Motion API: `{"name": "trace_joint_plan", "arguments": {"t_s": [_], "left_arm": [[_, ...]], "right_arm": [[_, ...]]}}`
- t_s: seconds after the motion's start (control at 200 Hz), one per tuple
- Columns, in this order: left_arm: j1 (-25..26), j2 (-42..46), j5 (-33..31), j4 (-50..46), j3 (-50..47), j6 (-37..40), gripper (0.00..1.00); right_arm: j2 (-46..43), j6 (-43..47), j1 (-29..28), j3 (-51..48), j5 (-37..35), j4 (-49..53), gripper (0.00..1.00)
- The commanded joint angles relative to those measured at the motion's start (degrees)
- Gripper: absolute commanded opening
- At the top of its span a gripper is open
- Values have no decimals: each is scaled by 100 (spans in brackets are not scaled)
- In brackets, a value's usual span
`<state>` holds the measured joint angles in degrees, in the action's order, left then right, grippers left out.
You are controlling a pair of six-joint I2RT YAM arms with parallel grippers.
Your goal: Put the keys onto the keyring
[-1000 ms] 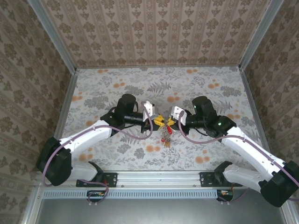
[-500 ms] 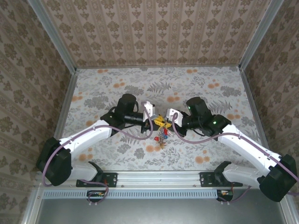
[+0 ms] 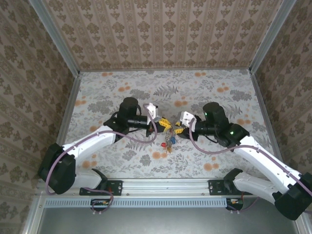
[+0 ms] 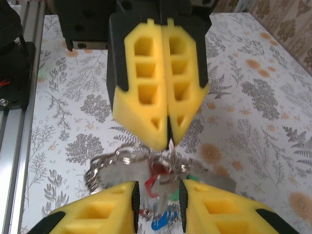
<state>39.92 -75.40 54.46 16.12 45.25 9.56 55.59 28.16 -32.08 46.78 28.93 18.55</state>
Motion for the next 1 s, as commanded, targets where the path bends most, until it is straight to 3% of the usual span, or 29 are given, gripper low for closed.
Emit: {"name": "trace_joint_plan", "arguments": {"t_s": [0.0,0.145,0.495,0.73,0.83,0.995], "left_arm": [[-84,148,288,1270,-253,-700,0],[-89,148,335,1686,-386,-921,0],[-50,225,443,1545,-386,-792,0],[-52,315,355,1084,-284,-464,0],[-54,272,344,1094,-227,-480,0],[-52,195,260,1146,-195,-532,0]], "right_arm": [[-233,-309,43,-314,182,-240,30],[-350,-631,43,-527,246,-766,28],[222,-714,50,-302,361,-1249,26],[52,-768,131,-607,299,-1223,37],[-30,-1305,116,-964,438,-1921,38],[-100,-1973,-37,-1555,-12,-3090,40]]}}
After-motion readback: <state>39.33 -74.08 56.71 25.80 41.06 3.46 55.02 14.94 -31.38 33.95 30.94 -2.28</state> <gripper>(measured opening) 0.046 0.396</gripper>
